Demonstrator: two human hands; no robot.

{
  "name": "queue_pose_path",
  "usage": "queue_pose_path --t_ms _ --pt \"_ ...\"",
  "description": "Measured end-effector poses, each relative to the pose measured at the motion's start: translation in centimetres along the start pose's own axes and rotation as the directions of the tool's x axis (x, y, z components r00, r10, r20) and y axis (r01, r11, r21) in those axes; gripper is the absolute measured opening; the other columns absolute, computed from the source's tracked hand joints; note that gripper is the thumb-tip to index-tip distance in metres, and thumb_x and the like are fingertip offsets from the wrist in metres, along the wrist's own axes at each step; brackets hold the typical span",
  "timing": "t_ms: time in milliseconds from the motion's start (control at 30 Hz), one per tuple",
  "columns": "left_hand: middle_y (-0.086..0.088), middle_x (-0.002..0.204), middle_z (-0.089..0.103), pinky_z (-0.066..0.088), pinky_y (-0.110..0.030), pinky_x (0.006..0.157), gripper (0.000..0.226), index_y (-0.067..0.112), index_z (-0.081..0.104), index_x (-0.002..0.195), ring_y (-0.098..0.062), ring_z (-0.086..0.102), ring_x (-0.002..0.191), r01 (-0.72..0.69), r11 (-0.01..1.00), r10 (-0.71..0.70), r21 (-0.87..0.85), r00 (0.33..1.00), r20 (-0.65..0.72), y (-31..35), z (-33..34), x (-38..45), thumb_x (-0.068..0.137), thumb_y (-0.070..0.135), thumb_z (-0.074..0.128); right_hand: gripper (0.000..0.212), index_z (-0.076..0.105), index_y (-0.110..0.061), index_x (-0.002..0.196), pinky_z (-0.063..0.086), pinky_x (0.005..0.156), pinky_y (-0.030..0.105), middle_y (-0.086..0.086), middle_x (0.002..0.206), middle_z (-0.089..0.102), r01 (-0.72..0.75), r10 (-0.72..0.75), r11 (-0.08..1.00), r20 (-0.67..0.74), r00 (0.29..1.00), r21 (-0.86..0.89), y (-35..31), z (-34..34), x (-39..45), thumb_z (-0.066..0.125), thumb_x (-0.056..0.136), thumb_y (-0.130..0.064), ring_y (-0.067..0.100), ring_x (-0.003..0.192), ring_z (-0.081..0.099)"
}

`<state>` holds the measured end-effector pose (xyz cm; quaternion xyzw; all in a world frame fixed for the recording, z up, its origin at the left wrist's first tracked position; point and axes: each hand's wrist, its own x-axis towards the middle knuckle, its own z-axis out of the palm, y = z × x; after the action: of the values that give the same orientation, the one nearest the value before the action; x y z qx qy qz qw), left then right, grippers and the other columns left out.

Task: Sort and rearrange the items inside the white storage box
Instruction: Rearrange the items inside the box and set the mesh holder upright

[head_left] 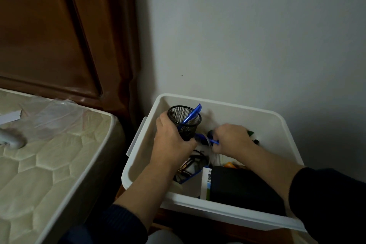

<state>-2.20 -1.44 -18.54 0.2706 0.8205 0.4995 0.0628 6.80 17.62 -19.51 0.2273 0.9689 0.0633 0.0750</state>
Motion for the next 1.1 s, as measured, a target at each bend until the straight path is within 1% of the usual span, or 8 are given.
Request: queue_pose_path --t_ms 200,300,433,533,733,867,1000,1100 --pt "0.006 0.123 0.043 0.051 -0.022 0.088 0.077 0.019 0.041 0.13 -0.016 0.057 0.114 -0.027 1.0 0.027 0.004 1.0 -0.011 0.5 -0.5 -0.2 0.07 0.021 0.089 0.02 0.062 -0.034 0.082 0.034 0.055 0.027 -0.011 0.081 0.056 -0.111 0.133 0.97 -0.09 0.987 0.214 2.5 -1.8 -3.1 0.075 0.075 -0.049 0.012 0.071 0.055" --pt "-0.001 0.125 0.046 0.051 -0.036 0.103 0.077 0.012 0.044 0.134 -0.023 0.055 0.121 -0.083 0.996 0.083 0.017 0.996 -0.042 1.5 -1.4 -0.5 0.07 0.019 0.087 0.018 0.063 -0.034 0.082 0.042 0.061 0.029 -0.013 0.087 0.054 -0.097 0.139 0.962 -0.152 0.979 0.253 3.2 -2.7 -4.7 0.076 0.074 -0.045 0.011 0.079 0.057" --pt "0.0 0.136 0.046 0.048 -0.034 0.108 0.092 0.013 0.039 0.149 -0.018 0.049 0.13 -0.188 0.982 0.189 0.014 0.981 -0.051 2.6 -3.4 -1.4 0.071 0.021 0.087 0.015 0.068 -0.034 0.087 0.053 0.063 0.027 -0.017 0.076 0.07 -0.129 0.2 0.87 -0.102 0.974 0.475 4.1 -4.6 -6.9 0.081 0.081 -0.041 0.001 0.067 0.066" --pt "0.005 0.136 0.046 0.047 -0.026 0.101 0.093 0.019 0.04 0.149 -0.011 0.05 0.128 -0.217 0.976 0.219 0.033 0.973 -0.077 2.6 -4.8 -2.9 0.07 0.028 0.088 0.01 0.067 -0.032 0.091 0.059 0.064 0.033 -0.01 0.081 0.072 -0.068 0.26 0.721 -0.179 0.949 0.689 3.5 -5.8 -8.5 0.077 0.091 -0.033 0.004 0.06 0.066" --pt "0.013 0.124 0.047 0.047 -0.021 0.098 0.087 0.027 0.042 0.141 -0.001 0.05 0.119 -0.284 0.958 0.286 0.036 0.948 -0.141 2.1 -6.1 -5.9 0.07 0.044 0.088 0.005 0.067 -0.022 0.104 0.063 0.054 0.049 0.004 0.1 0.069 0.149 0.421 0.163 -0.205 0.884 0.975 0.3 -10.6 -10.8 0.066 0.102 -0.026 0.012 0.046 0.054" --pt "0.012 0.126 0.046 0.051 -0.023 0.096 0.087 0.025 0.039 0.145 -0.004 0.051 0.118 -0.301 0.95 0.306 0.078 0.949 -0.076 1.9 -6.0 -6.7 0.075 0.05 0.085 0.004 0.078 -0.031 0.099 0.061 0.05 0.04 -0.01 0.09 0.076 0.269 0.274 0.242 -0.332 0.903 0.932 -0.7 -14.0 -12.5 0.077 0.094 -0.031 0.018 0.044 0.056" --pt "0.01 0.126 0.049 0.047 -0.02 0.098 0.084 0.019 0.043 0.144 -0.006 0.052 0.119 -0.325 0.941 0.327 0.093 0.945 -0.012 1.8 -5.7 -6.4 0.078 0.048 0.084 0.002 0.08 -0.038 0.087 0.051 0.04 0.022 -0.013 0.082 0.076 0.196 0.133 0.499 -0.299 0.945 0.844 -1.9 -15.1 -13.1 0.08 0.088 -0.038 0.008 0.043 0.063" --pt "0.009 0.131 0.051 0.046 -0.018 0.099 0.086 0.02 0.041 0.147 -0.006 0.053 0.122 -0.33 0.942 0.328 0.067 0.944 0.032 1.8 -5.7 -6.3 0.078 0.047 0.085 0.008 0.078 -0.036 0.092 0.05 0.039 0.023 -0.007 0.088 0.076 0.112 0.138 0.568 -0.228 0.964 0.816 -3.4 -15.1 -12.8 0.08 0.086 -0.041 0.01 0.044 0.065"
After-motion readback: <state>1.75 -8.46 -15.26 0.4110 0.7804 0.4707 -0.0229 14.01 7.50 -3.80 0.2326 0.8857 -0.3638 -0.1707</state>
